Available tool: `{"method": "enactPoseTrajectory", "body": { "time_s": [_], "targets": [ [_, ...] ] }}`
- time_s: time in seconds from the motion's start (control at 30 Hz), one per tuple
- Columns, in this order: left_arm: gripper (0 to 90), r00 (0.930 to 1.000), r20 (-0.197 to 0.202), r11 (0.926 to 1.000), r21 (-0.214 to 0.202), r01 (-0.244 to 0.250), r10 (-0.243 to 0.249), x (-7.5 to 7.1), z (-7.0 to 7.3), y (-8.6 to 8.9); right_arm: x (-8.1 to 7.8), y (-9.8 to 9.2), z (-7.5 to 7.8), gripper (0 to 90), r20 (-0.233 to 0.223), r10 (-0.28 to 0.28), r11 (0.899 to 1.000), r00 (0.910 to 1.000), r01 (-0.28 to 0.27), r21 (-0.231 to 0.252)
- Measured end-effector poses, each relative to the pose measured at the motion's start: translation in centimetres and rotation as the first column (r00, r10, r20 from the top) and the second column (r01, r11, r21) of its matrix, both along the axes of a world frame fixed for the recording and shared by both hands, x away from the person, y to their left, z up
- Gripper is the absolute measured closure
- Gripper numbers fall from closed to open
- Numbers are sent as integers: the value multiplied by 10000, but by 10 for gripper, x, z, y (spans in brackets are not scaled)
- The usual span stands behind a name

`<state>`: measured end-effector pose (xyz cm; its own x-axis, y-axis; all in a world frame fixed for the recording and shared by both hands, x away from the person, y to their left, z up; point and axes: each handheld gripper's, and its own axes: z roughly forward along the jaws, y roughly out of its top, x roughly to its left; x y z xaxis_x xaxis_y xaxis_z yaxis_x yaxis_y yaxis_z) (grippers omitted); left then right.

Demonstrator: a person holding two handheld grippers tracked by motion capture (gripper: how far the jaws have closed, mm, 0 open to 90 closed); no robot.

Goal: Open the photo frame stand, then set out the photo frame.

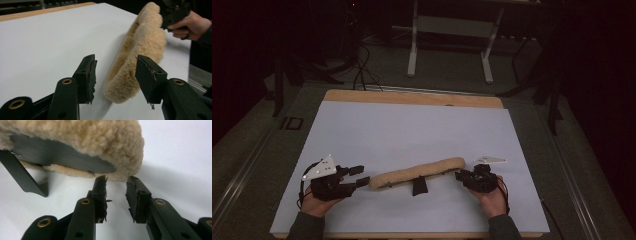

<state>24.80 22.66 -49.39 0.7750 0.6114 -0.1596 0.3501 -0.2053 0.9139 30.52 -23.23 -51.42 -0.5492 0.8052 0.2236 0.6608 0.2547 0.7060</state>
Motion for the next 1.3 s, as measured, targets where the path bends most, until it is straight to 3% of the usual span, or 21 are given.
{"method": "enactPoseTrajectory", "body": {
  "time_s": [0.3,0.43,0.63,0.77,1.17,1.3],
  "targets": [
    [567,9991,-28,9990,146,-414,414,2,-1,-1,-2,1,2,716,63,74,10000,10000,-73,-40],
    [571,9986,-131,9982,318,-505,510,4,-2,-4,-3,1,5,740,-11,300,9986,9996,-299,441],
    [602,9982,-216,9976,424,-555,564,5,-4,-6,-4,2,7,749,-28,341,9969,9994,-338,708],
    [644,9977,-274,9964,590,-607,624,5,-5,-10,-6,4,10,847,149,170,9959,9997,-183,883],
    [710,9954,-595,9954,643,-712,751,7,-6,-15,-8,10,9,874,411,29,9985,9991,-51,538],
    [719,9956,-603,9953,698,-674,716,8,-6,-15,-9,14,9,898,425,224,9987,9988,-243,449]
  ]
}}
